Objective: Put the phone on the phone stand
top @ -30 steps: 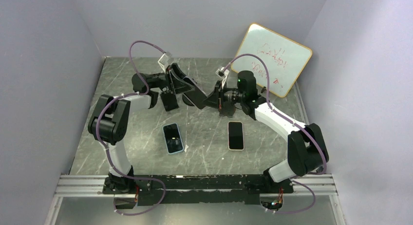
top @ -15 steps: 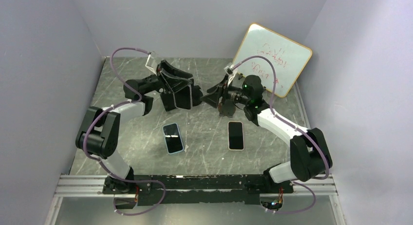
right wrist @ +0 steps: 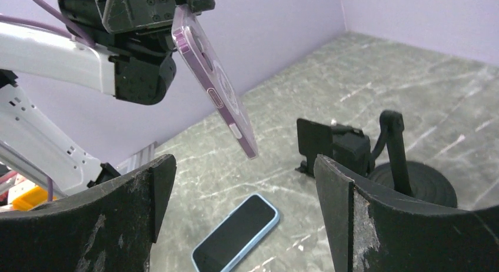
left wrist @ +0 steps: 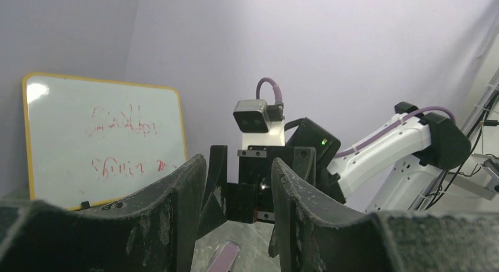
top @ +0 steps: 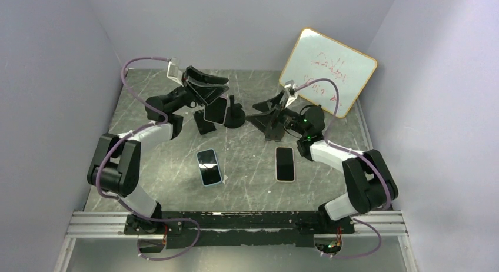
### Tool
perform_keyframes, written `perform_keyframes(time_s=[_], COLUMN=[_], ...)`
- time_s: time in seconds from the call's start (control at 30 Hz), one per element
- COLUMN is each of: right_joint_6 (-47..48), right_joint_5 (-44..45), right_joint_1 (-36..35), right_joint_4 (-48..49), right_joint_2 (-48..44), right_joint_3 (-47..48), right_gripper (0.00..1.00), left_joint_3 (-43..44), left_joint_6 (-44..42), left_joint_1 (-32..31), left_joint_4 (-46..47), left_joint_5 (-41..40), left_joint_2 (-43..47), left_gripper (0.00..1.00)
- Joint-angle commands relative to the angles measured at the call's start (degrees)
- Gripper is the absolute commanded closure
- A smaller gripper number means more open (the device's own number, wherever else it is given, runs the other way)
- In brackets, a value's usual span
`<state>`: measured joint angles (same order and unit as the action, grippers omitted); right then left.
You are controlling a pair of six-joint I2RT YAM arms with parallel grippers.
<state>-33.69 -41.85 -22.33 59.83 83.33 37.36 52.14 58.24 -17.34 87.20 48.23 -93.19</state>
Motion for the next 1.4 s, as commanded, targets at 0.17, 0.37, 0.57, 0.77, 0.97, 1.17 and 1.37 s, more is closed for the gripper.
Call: perform_keyframes(time_s=[0.17,0.37,0.57,0.77,0.97,1.17,1.37], right_joint_6=[-13.0,-14.4,-5.7,4.9,5.7,8.3,8.9], right_joint_5=[-2.8,-2.0,1.8,9.7,11.8,15.9,15.1], right_joint_1=[0.3,-1.5,-6.4,-10.9,-11.2,-11.2,-11.3], right_joint_4=[25.1,28.6,20.2,8.1,8.6,8.0,7.5], right_joint_2=[8.1,11.5,11.0,9.8,11.3,9.9,10.6], right_joint_3=[1.3,2.3,4.6,7.4,8.6,6.6,8.1], right_gripper=[0.09,0.09,0.08,0.06,0.06,0.05,0.05], left_joint_3=[3.4,5.1,8.0,10.4,11.9,11.8,12.3], left_joint_6=[1.9,2.2,2.5,2.9,3.6,2.7,3.8], left_joint_1=[0.4,0.1,-1.4,-4.1,-5.6,-5.8,-5.9], left_joint_4=[18.0,18.0,18.0,18.0,17.9,17.9,17.9], left_joint_5=[-4.6,-8.4,-12.1,-13.6,-13.5,-13.2,-13.4], left_joint_2=[2.6,2.7,1.7,0.7,0.3,1.5,0.9], left_gripper=[0.95,0.95,0.95,0.95,0.95,0.95,0.95])
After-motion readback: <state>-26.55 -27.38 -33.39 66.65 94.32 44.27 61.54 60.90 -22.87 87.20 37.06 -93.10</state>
